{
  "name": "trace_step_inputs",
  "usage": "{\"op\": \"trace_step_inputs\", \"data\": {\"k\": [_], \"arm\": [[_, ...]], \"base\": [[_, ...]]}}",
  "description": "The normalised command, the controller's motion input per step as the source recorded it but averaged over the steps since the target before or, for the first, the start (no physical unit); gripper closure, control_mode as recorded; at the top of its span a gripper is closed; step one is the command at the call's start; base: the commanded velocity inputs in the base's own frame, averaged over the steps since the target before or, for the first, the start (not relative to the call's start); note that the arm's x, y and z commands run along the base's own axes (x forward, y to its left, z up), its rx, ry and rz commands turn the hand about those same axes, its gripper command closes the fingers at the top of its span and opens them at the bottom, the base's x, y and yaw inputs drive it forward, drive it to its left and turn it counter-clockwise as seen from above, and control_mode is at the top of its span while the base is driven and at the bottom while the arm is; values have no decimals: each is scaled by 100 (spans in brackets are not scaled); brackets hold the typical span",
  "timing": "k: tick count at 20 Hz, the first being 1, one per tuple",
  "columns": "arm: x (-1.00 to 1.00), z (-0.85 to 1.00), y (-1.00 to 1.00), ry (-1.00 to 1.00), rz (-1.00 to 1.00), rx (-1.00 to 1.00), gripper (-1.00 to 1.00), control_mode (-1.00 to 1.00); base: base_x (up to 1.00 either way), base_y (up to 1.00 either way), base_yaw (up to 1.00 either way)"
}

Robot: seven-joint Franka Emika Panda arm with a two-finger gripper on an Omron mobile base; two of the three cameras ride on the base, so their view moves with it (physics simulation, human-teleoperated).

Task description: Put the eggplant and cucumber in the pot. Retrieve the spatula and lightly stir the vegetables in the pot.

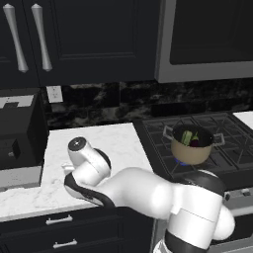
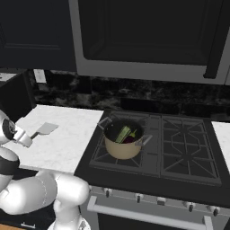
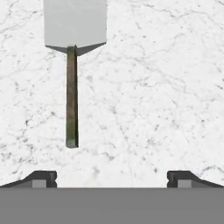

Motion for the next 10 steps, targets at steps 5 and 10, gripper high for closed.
{"op": "trace_step_inputs", "data": {"k": [5,10], "arm": [[30,-3,27,0,0,1,-100,-100],[17,-6,10,0,0,0,-100,-100]], "base": [[0,0,0],[0,0,0]]}}
